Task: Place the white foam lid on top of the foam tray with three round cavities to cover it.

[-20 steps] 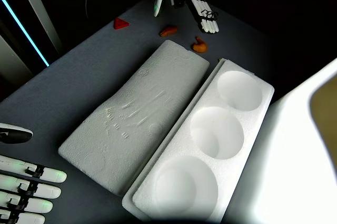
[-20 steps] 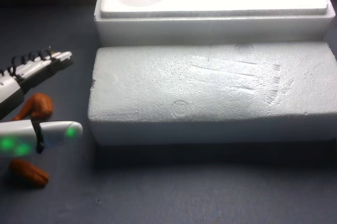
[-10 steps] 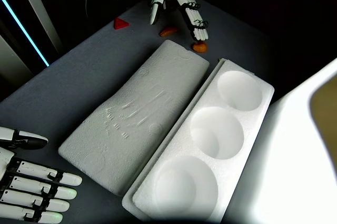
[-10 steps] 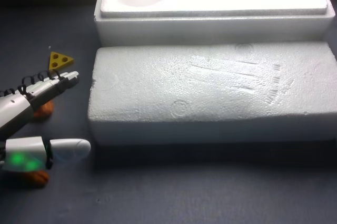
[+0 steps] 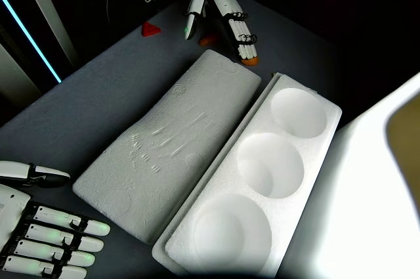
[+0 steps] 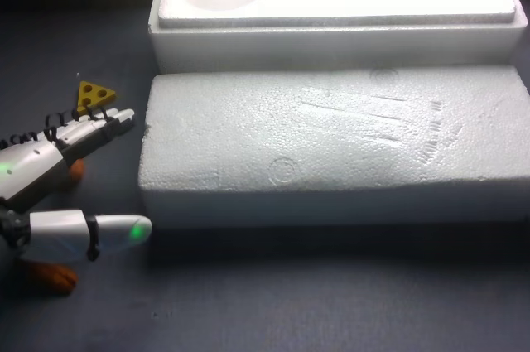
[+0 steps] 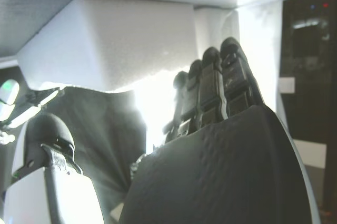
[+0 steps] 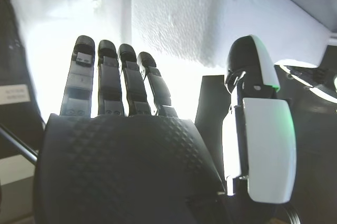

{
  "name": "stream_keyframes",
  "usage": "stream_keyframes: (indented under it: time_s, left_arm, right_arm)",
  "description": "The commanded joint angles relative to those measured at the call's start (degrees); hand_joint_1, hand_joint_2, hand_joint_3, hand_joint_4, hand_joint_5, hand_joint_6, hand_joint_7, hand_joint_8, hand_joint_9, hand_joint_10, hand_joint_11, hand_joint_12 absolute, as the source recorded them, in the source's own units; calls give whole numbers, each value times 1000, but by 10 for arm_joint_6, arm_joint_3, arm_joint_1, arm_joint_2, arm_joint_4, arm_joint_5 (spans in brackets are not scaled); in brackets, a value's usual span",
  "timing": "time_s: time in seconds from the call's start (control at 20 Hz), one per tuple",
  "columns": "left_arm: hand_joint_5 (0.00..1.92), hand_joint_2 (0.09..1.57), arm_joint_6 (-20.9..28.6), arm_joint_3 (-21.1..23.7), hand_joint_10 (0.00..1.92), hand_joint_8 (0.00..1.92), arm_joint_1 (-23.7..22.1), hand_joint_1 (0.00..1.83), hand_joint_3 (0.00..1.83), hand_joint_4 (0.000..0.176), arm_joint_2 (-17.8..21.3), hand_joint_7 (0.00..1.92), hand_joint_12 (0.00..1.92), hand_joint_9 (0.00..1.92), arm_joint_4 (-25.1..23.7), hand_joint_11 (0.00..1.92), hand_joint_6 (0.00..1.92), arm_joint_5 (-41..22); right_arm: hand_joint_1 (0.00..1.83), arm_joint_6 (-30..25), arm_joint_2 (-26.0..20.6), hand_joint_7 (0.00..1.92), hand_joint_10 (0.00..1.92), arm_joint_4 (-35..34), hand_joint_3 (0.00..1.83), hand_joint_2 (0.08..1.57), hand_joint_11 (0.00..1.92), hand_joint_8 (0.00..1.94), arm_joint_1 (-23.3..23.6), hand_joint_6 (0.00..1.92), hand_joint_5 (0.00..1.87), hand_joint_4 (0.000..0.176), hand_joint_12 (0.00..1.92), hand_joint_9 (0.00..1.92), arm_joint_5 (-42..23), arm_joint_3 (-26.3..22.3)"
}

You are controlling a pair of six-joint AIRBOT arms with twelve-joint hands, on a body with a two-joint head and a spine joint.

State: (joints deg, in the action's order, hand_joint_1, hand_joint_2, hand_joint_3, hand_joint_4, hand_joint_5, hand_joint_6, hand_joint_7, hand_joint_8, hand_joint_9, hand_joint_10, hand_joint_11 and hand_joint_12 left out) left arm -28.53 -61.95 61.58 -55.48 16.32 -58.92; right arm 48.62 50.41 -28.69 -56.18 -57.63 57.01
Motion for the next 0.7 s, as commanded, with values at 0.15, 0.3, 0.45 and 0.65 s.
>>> stream_keyframes:
  time_s: [0.15, 0.3, 0.45, 0.65]
  left_arm:
    - [52, 978, 0, -7, 0, 0, -8, 465, 3, 0, -6, 0, 0, 0, 4, 0, 7, -52]
    - [56, 971, 0, -11, 0, 0, -12, 471, 0, 0, -10, 0, 0, 0, 4, 0, 8, -46]
    - [58, 972, 2, -15, 0, 0, -13, 460, 0, 0, -17, 0, 0, 0, 7, 0, 7, -43]
    - [75, 974, 4, -20, 0, 0, -18, 441, 1, 0, -30, 0, 0, 0, 10, 0, 12, -43]
  right_arm:
    - [565, -2, 4, 0, 0, -2, 0, 1133, 0, 0, 11, 0, 0, 0, 0, 0, -55, 9]
    - [526, -2, 8, 0, 0, -7, 6, 1148, 0, 0, 11, 0, 0, 0, 0, 0, -55, 11]
    - [508, -2, 15, 0, 0, -10, 3, 1145, 16, 0, 15, 0, 0, 0, 10, 0, -55, 13]
    - [518, -2, 18, 0, 0, -14, 4, 1152, 13, 0, 16, 0, 0, 0, 6, 0, -59, 14]
